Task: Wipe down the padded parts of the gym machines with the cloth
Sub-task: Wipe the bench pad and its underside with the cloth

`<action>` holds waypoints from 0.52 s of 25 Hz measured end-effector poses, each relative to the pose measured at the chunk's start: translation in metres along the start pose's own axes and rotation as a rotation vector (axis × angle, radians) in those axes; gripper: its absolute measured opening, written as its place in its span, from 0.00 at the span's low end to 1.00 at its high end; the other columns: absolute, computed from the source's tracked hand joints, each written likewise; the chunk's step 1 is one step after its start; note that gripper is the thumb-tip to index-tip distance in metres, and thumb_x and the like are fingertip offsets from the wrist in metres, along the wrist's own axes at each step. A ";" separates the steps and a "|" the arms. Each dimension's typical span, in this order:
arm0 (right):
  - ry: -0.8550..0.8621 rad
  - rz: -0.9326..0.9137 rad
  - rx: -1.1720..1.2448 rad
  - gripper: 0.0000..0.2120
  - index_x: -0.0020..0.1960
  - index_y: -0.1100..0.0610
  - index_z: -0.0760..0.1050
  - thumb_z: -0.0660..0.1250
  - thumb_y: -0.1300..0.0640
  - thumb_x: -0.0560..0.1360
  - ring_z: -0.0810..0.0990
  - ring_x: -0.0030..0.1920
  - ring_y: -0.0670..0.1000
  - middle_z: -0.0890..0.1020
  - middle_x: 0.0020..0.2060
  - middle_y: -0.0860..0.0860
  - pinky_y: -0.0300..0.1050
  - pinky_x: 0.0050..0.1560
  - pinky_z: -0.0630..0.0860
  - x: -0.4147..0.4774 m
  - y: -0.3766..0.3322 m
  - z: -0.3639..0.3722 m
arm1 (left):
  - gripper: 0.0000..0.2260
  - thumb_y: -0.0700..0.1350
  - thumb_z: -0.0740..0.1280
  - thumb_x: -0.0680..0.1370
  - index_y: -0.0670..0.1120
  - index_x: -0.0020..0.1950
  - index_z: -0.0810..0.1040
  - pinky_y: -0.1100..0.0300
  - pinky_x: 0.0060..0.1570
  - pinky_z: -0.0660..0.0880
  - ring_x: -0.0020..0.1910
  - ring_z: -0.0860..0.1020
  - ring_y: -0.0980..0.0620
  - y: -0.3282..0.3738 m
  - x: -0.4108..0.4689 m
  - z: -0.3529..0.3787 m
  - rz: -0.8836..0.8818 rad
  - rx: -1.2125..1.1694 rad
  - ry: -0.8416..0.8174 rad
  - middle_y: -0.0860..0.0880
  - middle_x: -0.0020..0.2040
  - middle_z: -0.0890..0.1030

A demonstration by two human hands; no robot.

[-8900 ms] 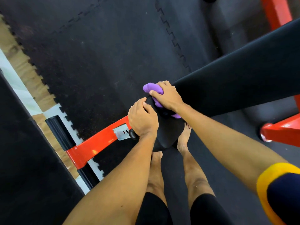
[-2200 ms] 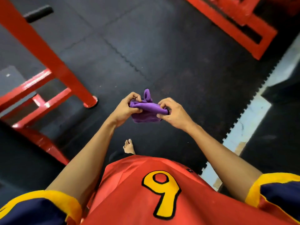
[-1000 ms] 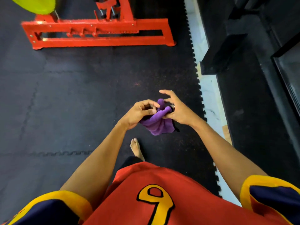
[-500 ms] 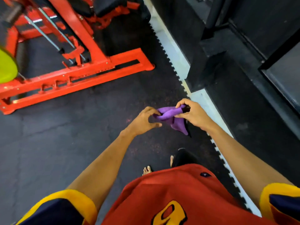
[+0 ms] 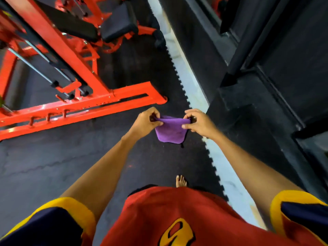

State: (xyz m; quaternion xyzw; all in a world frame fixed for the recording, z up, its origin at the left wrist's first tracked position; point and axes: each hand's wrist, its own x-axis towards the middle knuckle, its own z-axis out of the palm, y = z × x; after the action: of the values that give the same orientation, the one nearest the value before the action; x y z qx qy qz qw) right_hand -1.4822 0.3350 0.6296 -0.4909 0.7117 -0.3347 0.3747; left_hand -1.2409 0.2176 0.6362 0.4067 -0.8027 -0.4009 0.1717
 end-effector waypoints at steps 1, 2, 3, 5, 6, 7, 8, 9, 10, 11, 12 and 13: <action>-0.039 0.003 -0.004 0.14 0.48 0.48 0.81 0.81 0.61 0.69 0.82 0.48 0.48 0.82 0.55 0.47 0.52 0.46 0.84 0.030 -0.008 -0.015 | 0.14 0.34 0.77 0.70 0.48 0.46 0.77 0.66 0.44 0.70 0.37 0.74 0.66 0.000 0.029 -0.009 -0.005 -0.003 0.003 0.57 0.40 0.78; -0.058 -0.002 -0.017 0.13 0.47 0.47 0.81 0.81 0.60 0.69 0.81 0.42 0.45 0.85 0.48 0.43 0.52 0.43 0.83 0.062 -0.018 -0.028 | 0.14 0.34 0.78 0.70 0.48 0.47 0.78 0.63 0.46 0.72 0.39 0.74 0.65 0.002 0.056 -0.020 -0.007 0.000 0.018 0.56 0.42 0.79; -0.074 -0.022 -0.044 0.13 0.46 0.46 0.81 0.81 0.59 0.69 0.79 0.37 0.42 0.84 0.41 0.41 0.51 0.41 0.81 0.091 -0.029 -0.039 | 0.13 0.35 0.78 0.70 0.46 0.50 0.80 0.62 0.48 0.73 0.41 0.76 0.60 0.004 0.081 -0.031 -0.009 0.022 0.044 0.54 0.44 0.80; -0.087 -0.089 -0.100 0.13 0.44 0.44 0.80 0.82 0.56 0.69 0.77 0.34 0.40 0.83 0.37 0.41 0.46 0.41 0.78 0.156 -0.046 -0.061 | 0.16 0.36 0.78 0.70 0.43 0.56 0.82 0.67 0.50 0.74 0.47 0.78 0.56 0.006 0.135 -0.056 -0.005 0.083 0.086 0.53 0.51 0.81; -0.084 -0.115 -0.100 0.13 0.43 0.43 0.80 0.82 0.55 0.68 0.77 0.36 0.41 0.83 0.38 0.42 0.45 0.43 0.78 0.191 -0.055 -0.071 | 0.17 0.36 0.78 0.70 0.43 0.58 0.83 0.68 0.51 0.74 0.48 0.78 0.56 0.005 0.165 -0.071 -0.002 0.094 0.113 0.53 0.52 0.82; -0.076 -0.141 -0.095 0.13 0.43 0.42 0.80 0.82 0.54 0.68 0.78 0.39 0.43 0.83 0.39 0.43 0.47 0.46 0.78 0.226 -0.064 -0.079 | 0.17 0.37 0.79 0.70 0.43 0.58 0.84 0.68 0.52 0.74 0.48 0.79 0.57 0.002 0.196 -0.087 -0.004 0.100 0.145 0.52 0.52 0.84; -0.071 -0.168 -0.094 0.13 0.44 0.42 0.80 0.82 0.53 0.68 0.79 0.40 0.45 0.83 0.40 0.43 0.49 0.49 0.79 0.261 -0.074 -0.086 | 0.16 0.38 0.79 0.70 0.44 0.57 0.85 0.69 0.52 0.74 0.48 0.80 0.58 0.001 0.225 -0.103 -0.008 0.109 0.179 0.51 0.52 0.85; -0.067 -0.193 -0.100 0.13 0.44 0.42 0.81 0.82 0.54 0.68 0.79 0.41 0.45 0.83 0.40 0.43 0.49 0.50 0.79 0.295 -0.083 -0.090 | 0.16 0.39 0.79 0.70 0.44 0.56 0.86 0.70 0.51 0.73 0.48 0.80 0.59 -0.001 0.252 -0.119 -0.020 0.120 0.215 0.50 0.51 0.86; -0.059 -0.215 -0.114 0.13 0.43 0.42 0.80 0.82 0.55 0.68 0.79 0.41 0.43 0.83 0.40 0.43 0.48 0.50 0.79 0.327 -0.093 -0.095 | 0.15 0.39 0.80 0.69 0.45 0.56 0.86 0.71 0.51 0.73 0.47 0.80 0.59 -0.004 0.280 -0.133 -0.020 0.129 0.249 0.50 0.51 0.86; -0.040 -0.231 -0.116 0.13 0.43 0.43 0.80 0.82 0.56 0.68 0.79 0.40 0.42 0.82 0.40 0.42 0.46 0.50 0.78 0.357 -0.103 -0.100 | 0.15 0.40 0.80 0.69 0.45 0.56 0.86 0.70 0.51 0.73 0.47 0.80 0.58 -0.007 0.306 -0.146 -0.017 0.131 0.269 0.50 0.51 0.86; -0.020 -0.245 -0.102 0.14 0.44 0.44 0.80 0.82 0.58 0.68 0.78 0.40 0.40 0.82 0.40 0.42 0.44 0.49 0.77 0.384 -0.113 -0.105 | 0.15 0.40 0.80 0.69 0.45 0.55 0.86 0.68 0.52 0.74 0.47 0.81 0.57 -0.008 0.331 -0.159 -0.009 0.131 0.280 0.50 0.50 0.86; -0.015 -0.260 -0.089 0.14 0.45 0.45 0.80 0.82 0.59 0.68 0.78 0.39 0.38 0.82 0.40 0.41 0.42 0.49 0.76 0.412 -0.125 -0.109 | 0.15 0.40 0.80 0.69 0.46 0.54 0.86 0.66 0.52 0.75 0.47 0.82 0.56 -0.011 0.356 -0.172 -0.015 0.131 0.293 0.50 0.50 0.86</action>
State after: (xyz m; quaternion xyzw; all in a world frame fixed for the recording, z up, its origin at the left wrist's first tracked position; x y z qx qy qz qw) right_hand -1.6179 -0.0817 0.7050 -0.5976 0.6534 -0.3450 0.3114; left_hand -1.3490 -0.1547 0.7158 0.4771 -0.7905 -0.2854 0.2569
